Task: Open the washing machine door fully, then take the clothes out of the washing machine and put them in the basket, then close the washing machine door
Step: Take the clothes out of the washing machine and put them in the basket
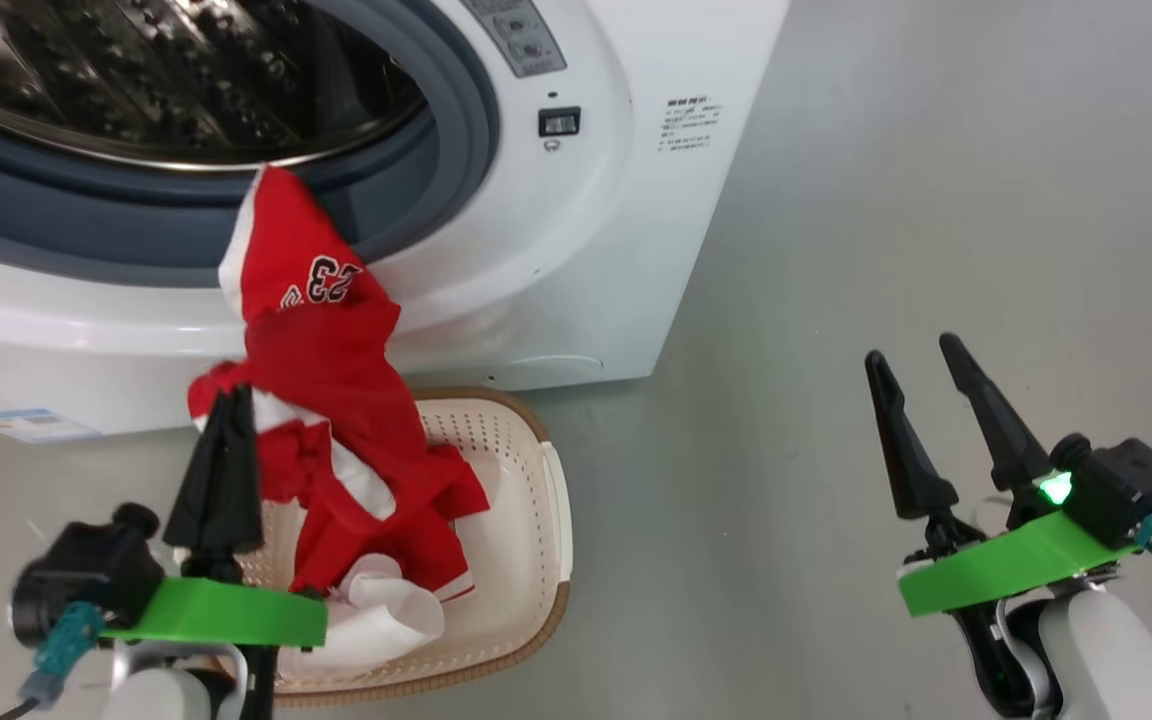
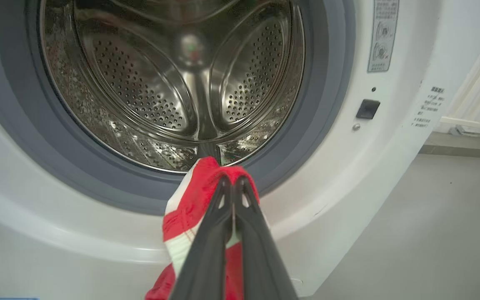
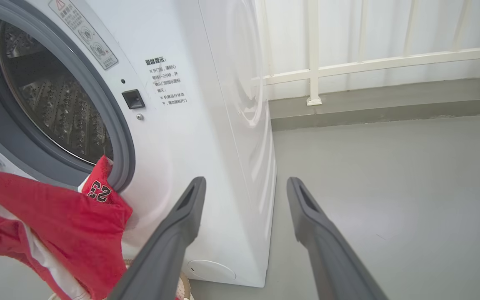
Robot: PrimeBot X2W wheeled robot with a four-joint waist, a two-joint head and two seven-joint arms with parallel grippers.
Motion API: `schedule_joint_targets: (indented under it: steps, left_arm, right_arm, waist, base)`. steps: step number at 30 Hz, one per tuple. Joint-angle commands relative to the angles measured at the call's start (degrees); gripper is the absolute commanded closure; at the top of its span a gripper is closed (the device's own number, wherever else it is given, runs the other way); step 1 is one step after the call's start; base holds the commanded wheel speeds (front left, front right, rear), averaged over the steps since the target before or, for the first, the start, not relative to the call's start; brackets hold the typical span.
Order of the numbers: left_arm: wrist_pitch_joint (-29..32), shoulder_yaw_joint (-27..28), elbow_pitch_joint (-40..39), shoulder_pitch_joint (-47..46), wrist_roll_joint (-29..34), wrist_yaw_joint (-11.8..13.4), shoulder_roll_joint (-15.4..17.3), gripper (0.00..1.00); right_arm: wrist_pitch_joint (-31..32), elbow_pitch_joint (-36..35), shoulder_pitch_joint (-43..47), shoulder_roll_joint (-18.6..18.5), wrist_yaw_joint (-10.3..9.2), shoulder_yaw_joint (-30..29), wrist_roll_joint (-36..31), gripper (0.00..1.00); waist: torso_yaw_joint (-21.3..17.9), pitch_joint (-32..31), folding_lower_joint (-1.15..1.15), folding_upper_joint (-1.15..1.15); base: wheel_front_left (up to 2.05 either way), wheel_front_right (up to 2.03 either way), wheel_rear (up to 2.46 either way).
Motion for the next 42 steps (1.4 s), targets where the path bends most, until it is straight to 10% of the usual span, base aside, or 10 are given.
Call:
schedule_joint_targets:
  steps: [1, 42]
  left_arm:
    - [-0.27, 1.61, 0.27, -0.95, 0.19, 0.17, 0.71, 1.00]
    - [-0.27, -1.34, 47.98, -25.93, 11.48, -2.53, 5.97, 1.00]
  right_arm:
    - [-0.37, -1.57, -1.21, -0.21, 0.36, 1.29, -0.50, 0.00]
    - [-0.37, -3.49, -11.46, 3.28, 0.36, 4.25, -1.64, 0.00]
  waist:
    - [-0.42, 1.33, 0.00, 0.00]
    - [-5.36, 23.84, 0.00, 0.00]
  base:
    - [0.00, 0.00, 0.00]
    - [0.00, 0.00, 0.00]
